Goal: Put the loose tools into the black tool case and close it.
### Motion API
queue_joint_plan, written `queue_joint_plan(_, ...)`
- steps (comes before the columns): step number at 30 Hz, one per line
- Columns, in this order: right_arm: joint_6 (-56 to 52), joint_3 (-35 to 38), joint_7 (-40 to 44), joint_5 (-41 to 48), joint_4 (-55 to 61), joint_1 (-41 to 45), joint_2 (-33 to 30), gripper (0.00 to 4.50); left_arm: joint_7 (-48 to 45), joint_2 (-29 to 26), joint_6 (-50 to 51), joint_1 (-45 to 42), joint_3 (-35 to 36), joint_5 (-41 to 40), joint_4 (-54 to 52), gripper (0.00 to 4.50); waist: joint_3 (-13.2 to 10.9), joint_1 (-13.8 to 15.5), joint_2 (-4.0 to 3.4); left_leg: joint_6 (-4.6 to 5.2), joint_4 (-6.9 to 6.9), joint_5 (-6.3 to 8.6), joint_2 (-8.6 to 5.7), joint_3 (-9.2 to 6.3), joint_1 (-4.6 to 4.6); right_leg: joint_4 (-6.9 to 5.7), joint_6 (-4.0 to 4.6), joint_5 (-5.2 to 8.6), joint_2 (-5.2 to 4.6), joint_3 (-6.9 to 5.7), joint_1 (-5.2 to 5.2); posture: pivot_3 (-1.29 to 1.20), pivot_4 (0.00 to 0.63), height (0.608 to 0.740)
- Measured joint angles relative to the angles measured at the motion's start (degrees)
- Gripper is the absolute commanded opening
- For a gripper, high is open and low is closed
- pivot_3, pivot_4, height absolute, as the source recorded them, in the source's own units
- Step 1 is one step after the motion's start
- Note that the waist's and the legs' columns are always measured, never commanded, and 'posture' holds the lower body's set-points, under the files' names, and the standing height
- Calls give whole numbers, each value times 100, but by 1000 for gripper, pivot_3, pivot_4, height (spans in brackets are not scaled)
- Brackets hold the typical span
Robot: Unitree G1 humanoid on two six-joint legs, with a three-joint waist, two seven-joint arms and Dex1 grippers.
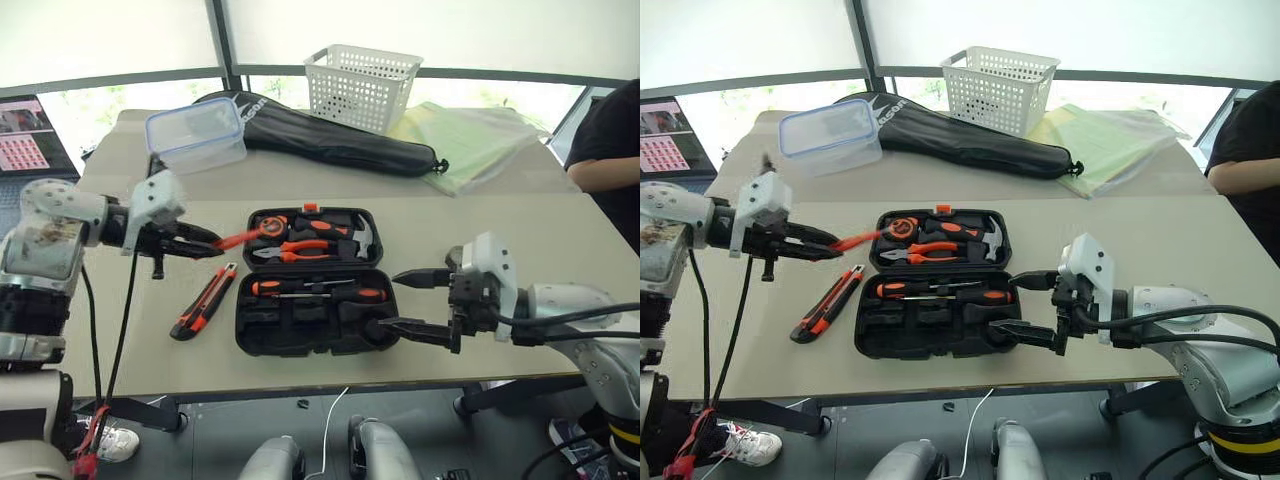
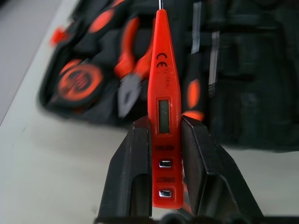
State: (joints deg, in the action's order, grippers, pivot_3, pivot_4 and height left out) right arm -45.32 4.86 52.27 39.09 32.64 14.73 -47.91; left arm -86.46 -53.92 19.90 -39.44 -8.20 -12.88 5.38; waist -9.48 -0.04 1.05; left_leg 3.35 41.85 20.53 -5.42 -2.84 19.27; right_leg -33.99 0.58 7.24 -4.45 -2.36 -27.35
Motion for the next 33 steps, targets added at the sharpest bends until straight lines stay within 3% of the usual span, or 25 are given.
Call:
queue_joint_plan(6, 148, -184, 112, -179, 11, -50, -81, 4500, 402, 353, 948, 307, -714, 147, -977, 438, -2, 27, 3, -2, 1, -1, 16, -4, -5, -4, 10, 3, 7, 24, 1, 0, 150, 740)
queue_joint_plan(10, 154, -180, 170, -170, 78, -87, -85, 4500, 723, 524, 1178, 240, -975, 385, -1051, 438, -2, 56, 3, -2, 2, -1, 15, -4, -7, -2, 10, 3, 8, 22, 4, 0, 150, 740)
queue_joint_plan(26, 223, -171, 35, -52, 323, -339, 93, 4500, 928, 684, 272, 82, -1335, 1020, -466, 438, -1, 71, 3, -2, 2, -1, 15, -5, -23, 0, 10, 2, 6, 21, 20, 0, 150, 740)
queue_joint_plan(28, 243, -172, 11, -53, 324, -383, 111, 4500, 902, 701, 238, 85, -1326, 1016, -465, 1444, -1, 71, 3, -2, 2, -1, 14, -5, -22, 0, 10, 2, 6, 19, 20, 0, 150, 740)
queue_joint_plan(33, 260, -172, -2, -52, 325, -384, 118, 4500, 889, 726, 206, 86, -1301, 1014, -466, 3100, -1, 71, 3, -2, 2, -1, 13, -4, -21, 1, 10, 2, 6, 17, 19, 0, 150, 740)
